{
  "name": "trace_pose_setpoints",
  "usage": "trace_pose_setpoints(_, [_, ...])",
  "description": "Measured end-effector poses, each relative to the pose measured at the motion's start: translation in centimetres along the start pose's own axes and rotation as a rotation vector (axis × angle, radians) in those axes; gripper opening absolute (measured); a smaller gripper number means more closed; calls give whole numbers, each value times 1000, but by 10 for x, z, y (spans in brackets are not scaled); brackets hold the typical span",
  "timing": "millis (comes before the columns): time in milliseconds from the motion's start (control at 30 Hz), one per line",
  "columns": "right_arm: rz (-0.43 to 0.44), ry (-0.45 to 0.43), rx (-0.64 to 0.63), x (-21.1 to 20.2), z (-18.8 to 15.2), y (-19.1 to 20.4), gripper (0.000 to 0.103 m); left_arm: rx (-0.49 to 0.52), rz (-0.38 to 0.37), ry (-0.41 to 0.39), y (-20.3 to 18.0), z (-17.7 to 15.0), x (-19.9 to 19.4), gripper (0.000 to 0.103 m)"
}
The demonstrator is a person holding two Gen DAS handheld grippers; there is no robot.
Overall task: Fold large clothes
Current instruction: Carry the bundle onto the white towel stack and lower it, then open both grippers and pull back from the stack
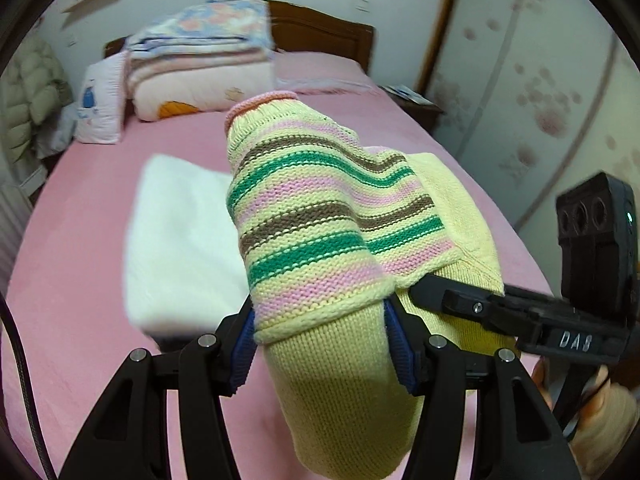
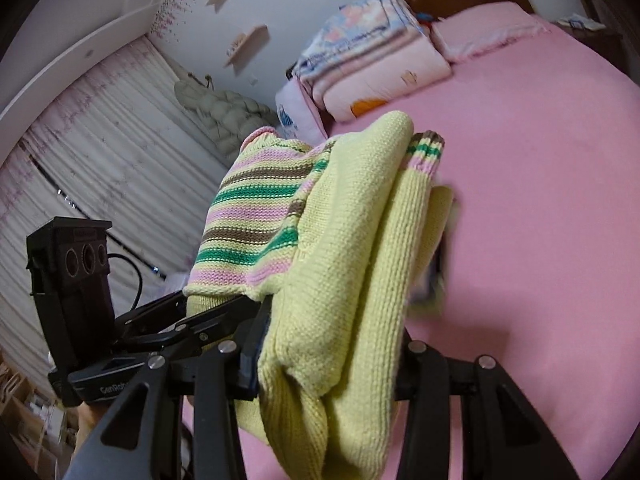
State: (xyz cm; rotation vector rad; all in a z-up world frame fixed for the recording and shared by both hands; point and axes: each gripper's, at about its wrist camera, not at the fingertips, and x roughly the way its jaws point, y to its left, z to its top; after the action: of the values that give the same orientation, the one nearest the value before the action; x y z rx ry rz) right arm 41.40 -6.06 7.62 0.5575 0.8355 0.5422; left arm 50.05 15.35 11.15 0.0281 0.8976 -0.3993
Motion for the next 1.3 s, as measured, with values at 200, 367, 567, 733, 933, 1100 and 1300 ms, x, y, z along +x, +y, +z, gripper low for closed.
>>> trace_pose_setpoints(200, [-27, -46, 6, 107, 59, -3, 43, -76, 34, -34, 77, 50, 80, 56])
trace_pose_setpoints(367, [-41, -9, 52, 177, 70, -33, 42, -91, 79, 1, 123, 52, 147, 56])
trace_pose_setpoints(567, [-62, 9, 107, 242, 61, -70, 43, -26, 170, -22, 143, 44, 197, 62])
trace_pose_setpoints(733, [-46, -5, 134, 251, 51, -84, 46, -51, 160, -41, 150, 37, 205, 71])
trace_pose_setpoints(933, [-150, 66, 75, 234, 62, -67, 62, -188, 189, -20, 145, 35, 182, 88])
trace_pose_setpoints(1100, [-168, 55, 31, 180, 62, -35, 71, -340, 211, -7, 134, 26, 133, 89])
trace_pose_setpoints(1300, [-205, 54, -81, 95, 36, 10, 71, -281, 274, -25, 79, 2, 49, 89])
